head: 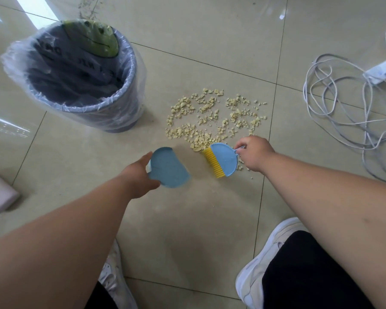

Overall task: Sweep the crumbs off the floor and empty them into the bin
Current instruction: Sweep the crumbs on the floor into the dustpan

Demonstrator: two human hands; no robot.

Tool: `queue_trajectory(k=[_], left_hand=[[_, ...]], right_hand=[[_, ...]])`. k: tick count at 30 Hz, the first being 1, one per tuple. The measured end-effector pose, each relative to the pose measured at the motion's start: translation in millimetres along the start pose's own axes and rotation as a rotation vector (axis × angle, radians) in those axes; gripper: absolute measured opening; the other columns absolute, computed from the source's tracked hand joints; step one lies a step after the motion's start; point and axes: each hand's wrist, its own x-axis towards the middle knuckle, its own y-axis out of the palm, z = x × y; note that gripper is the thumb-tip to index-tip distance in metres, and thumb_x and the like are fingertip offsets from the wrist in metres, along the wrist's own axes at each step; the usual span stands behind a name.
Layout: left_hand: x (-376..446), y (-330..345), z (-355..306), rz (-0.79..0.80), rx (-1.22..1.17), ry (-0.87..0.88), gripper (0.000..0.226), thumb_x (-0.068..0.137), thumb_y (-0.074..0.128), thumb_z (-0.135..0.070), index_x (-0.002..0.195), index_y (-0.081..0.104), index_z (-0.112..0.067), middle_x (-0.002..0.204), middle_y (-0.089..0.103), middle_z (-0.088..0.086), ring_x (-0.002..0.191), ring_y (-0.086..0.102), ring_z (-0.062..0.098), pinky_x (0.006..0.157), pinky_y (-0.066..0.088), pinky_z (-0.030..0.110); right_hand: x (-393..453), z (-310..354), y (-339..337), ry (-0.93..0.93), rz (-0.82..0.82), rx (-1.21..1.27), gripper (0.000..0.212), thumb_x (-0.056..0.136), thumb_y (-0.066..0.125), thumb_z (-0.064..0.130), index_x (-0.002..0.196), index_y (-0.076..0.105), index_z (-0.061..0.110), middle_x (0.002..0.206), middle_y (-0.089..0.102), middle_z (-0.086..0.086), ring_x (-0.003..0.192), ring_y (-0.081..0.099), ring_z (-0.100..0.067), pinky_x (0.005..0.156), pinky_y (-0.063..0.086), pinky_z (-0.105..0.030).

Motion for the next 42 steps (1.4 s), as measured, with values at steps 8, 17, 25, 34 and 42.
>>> queue_trajectory(k=[8,17,25,34,42], left_hand=[[-12.3,-18.6,11.4,-0.154,-0.162,-0.03,0.086,0.09,0.076,-0.026,0.162,0.031,-0.027,0.129,0.064,0.012,0.104,0.062,0.031,0.08,0.051,0.036],[-7.2,-37.4,25.6,-0.233,-0.178,-0.09,0.088,0.089,0.073,-0.021,0.164,0.027,-0.026,0.134,0.065,0.015,0.105,0.062,0.034,0.082,0.045,0.032],[0.8,-40.3,28.3,-0.226,-0.214,-0.118,0.093,0.09,0.071,-0.027,0.167,0.019,-0.033,0.14,0.062,0.011,0.096,0.06,0.026,0.078,0.048,0.032],[3.4,-35.7,25.8,-0.222,-0.186,-0.119,0.095,0.091,0.071,-0.029,0.167,0.015,-0.036,0.139,0.063,0.011,0.096,0.06,0.027,0.078,0.047,0.032],[11.4,-31.3,24.5,-0.207,-0.193,-0.123,0.097,0.091,0.07,-0.032,0.168,0.012,-0.036,0.141,0.062,0.011,0.098,0.063,0.028,0.076,0.049,0.034]], right_hand=[[-13.4,54.4,35.7,0.143,0.006,0.506,0.01,0.098,0.062,0.01,0.1,0.071,0.013,0.068,0.064,-0.01,0.049,0.056,-0.02,0.048,0.05,-0.028],[-6.4,141.0,86.5,0.048,0.141,0.617,0.026,0.103,0.05,0.009,0.122,0.069,0.011,0.081,0.068,-0.013,0.061,0.064,-0.023,0.064,0.061,-0.036],[7.0,144.5,84.5,-0.263,0.1,0.025,0.038,0.094,0.07,0.022,0.132,0.069,0.02,0.133,0.068,-0.005,0.122,0.064,-0.025,0.103,0.046,-0.026],[28.5,135.8,47.0,-0.168,-0.022,-0.057,0.036,0.095,0.058,0.011,0.127,0.072,0.024,0.122,0.073,-0.006,0.087,0.068,-0.019,0.082,0.052,-0.024],[33.2,93.5,33.3,-0.074,-0.068,-0.279,0.019,0.095,0.063,0.025,0.104,0.072,0.01,0.103,0.071,-0.011,0.081,0.059,-0.027,0.069,0.042,-0.027]])
